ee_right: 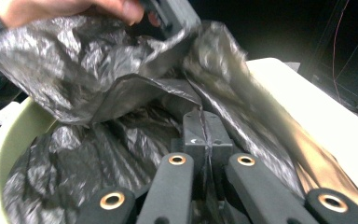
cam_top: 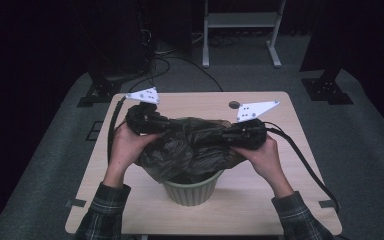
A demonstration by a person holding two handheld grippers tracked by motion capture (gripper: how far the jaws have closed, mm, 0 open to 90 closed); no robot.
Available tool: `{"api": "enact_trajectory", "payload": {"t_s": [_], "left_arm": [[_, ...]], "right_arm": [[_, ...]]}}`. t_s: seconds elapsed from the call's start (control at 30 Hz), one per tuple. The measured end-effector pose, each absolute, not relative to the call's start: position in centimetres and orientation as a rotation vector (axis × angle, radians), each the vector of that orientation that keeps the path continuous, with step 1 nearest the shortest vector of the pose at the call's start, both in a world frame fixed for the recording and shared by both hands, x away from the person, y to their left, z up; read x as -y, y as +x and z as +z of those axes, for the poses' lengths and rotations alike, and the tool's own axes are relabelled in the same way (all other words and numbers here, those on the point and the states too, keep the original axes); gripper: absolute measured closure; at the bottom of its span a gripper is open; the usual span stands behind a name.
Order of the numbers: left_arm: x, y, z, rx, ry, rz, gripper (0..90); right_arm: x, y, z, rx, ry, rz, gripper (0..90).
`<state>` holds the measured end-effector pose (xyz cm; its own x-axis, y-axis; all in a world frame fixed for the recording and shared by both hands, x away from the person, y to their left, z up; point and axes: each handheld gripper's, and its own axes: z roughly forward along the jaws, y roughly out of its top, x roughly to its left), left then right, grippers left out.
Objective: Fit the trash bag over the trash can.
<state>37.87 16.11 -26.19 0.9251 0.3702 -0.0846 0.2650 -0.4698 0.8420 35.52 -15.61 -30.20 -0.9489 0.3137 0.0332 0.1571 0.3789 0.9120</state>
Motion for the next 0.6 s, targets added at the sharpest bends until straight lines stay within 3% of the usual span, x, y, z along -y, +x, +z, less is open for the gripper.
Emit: {"api": "enact_trajectory", "payload": {"t_s": [0.6], "left_arm": [[-27.7,35.4,-28.4,-0.655,1.929,0.228,90.0]], "right_arm": [[22.5,30.9,-32.0,-2.475,0.475,1.605,89.8]]}}
